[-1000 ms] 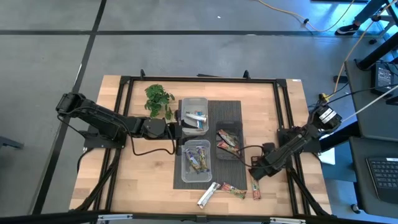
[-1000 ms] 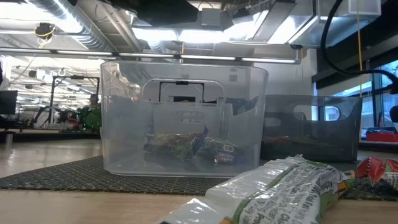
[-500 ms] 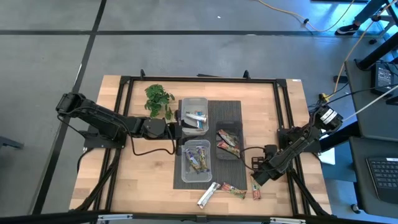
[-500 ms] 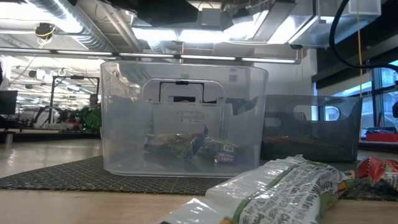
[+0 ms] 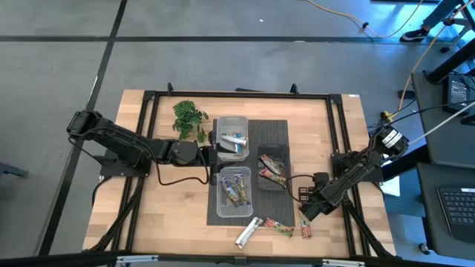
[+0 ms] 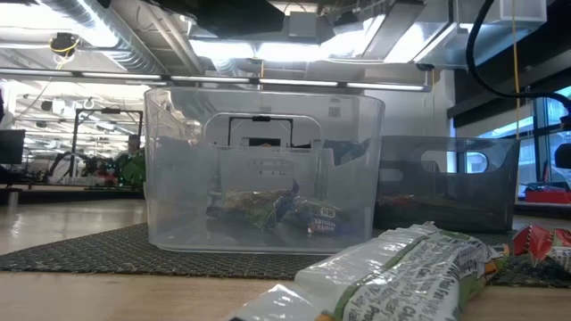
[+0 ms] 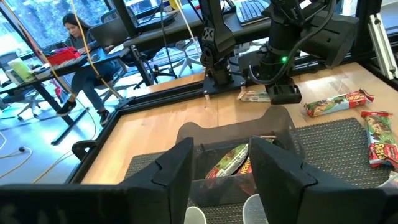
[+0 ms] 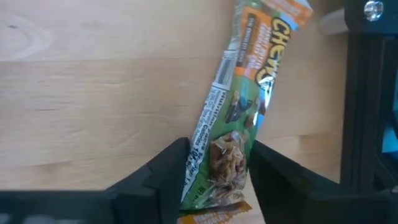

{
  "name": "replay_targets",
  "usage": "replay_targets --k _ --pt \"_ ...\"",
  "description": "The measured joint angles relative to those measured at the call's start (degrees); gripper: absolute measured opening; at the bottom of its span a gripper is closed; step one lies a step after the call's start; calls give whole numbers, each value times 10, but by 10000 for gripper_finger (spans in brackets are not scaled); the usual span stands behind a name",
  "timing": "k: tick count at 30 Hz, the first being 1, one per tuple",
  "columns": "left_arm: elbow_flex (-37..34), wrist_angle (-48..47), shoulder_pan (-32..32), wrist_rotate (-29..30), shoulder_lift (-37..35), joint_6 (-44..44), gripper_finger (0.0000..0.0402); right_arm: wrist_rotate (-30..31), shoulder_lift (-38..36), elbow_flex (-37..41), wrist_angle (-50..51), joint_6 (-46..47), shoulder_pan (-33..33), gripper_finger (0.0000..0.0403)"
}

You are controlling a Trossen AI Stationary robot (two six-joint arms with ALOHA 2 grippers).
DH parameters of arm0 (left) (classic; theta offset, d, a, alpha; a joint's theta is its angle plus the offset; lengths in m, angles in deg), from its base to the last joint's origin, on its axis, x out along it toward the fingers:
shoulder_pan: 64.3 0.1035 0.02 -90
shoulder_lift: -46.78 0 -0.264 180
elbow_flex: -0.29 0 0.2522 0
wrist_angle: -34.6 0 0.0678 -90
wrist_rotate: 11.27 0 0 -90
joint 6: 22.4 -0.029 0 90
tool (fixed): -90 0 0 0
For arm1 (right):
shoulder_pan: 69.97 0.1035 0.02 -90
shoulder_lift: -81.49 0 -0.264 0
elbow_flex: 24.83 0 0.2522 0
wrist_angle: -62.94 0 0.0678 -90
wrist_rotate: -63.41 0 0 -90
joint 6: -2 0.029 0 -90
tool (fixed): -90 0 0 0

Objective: Pick and place Granola Bars by type
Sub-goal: Put the yellow granola bar into the gray bin

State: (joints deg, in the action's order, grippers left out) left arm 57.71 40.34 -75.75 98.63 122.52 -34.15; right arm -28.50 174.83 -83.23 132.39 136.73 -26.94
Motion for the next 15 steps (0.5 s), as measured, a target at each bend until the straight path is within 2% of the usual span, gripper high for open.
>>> replay_targets --k 15 --pt "0 0 0 0 0 0 149 -1 -1 -1 12 -51 0 121"
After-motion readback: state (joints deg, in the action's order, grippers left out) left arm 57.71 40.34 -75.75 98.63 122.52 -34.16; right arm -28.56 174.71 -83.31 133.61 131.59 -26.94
